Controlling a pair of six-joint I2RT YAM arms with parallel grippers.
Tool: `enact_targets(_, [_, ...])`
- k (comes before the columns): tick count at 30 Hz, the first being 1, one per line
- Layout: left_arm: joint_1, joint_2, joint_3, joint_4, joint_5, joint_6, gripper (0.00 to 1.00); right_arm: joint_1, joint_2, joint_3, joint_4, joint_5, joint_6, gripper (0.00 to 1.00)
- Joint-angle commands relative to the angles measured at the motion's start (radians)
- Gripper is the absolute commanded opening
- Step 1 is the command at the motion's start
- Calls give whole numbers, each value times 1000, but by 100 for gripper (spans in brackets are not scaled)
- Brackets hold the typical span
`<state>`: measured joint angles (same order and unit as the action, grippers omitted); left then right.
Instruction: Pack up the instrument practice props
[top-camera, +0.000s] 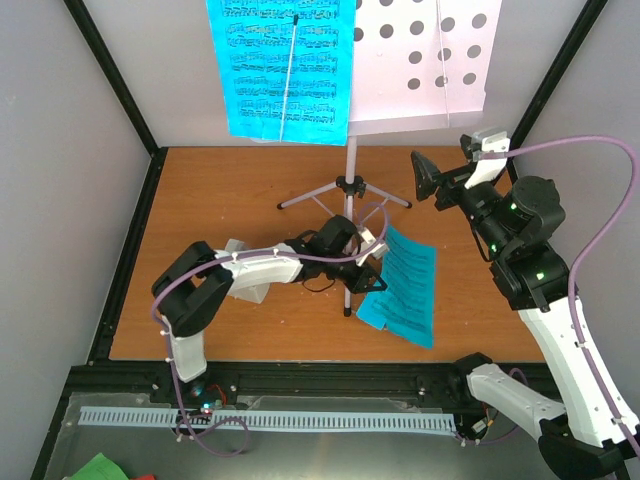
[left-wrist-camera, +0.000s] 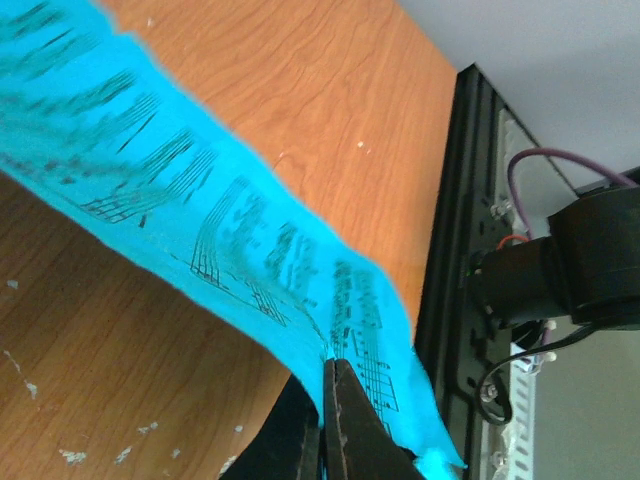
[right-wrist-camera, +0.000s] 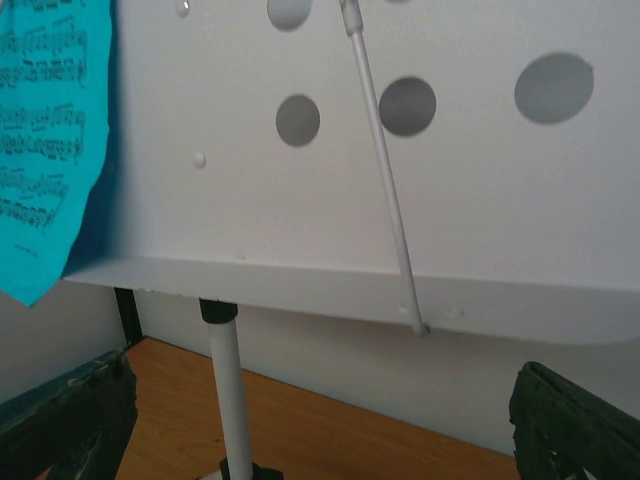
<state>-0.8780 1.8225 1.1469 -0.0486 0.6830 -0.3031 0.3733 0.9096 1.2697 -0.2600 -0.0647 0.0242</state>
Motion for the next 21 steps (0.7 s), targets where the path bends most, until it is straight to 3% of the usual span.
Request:
enact_targets(1, [-11, 68, 86, -58, -20, 51, 0, -2, -20, -40, -27, 8, 13, 100])
enact_targets(16, [-19, 260, 323, -100, -84, 56, 2, -3, -47, -115, -13, -5, 87, 100])
enact_targets(21, [-19, 254, 326, -137, -121, 67, 27, -3, -66, -135, -7, 3, 107, 100])
